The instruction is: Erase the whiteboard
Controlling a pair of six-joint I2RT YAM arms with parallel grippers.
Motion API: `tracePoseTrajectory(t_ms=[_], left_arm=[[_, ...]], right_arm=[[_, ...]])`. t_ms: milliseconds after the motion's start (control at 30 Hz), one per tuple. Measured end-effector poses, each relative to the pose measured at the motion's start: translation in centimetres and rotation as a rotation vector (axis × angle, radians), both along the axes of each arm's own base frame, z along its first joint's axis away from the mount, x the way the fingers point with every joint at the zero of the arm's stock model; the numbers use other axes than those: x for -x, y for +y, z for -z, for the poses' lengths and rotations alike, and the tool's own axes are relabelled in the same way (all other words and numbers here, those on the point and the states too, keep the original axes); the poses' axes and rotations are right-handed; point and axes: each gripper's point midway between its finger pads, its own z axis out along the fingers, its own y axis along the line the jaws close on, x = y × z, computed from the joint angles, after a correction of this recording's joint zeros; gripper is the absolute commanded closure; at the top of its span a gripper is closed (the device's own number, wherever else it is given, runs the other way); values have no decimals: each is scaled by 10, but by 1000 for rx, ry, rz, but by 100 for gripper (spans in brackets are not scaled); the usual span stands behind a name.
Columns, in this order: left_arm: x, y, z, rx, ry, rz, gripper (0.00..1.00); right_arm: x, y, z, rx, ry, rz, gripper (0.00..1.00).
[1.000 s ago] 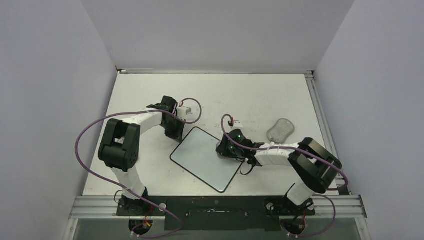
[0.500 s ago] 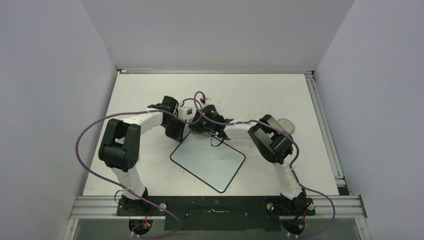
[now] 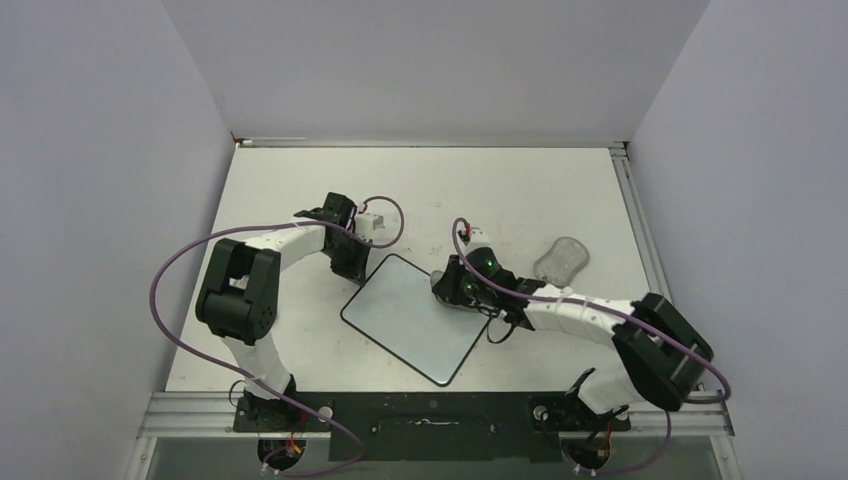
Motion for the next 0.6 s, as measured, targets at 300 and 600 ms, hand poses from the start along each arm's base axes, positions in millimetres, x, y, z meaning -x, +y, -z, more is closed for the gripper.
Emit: tracePoseTrajectory(t_ms=[300,600], left_arm=[[1,0,0,6,-12,-3,100],[1,0,1,9,-17,-6,100]], right_arm=[[77,-14,36,64,85,-71,95],[42,87,43,-24,55,-155,95]])
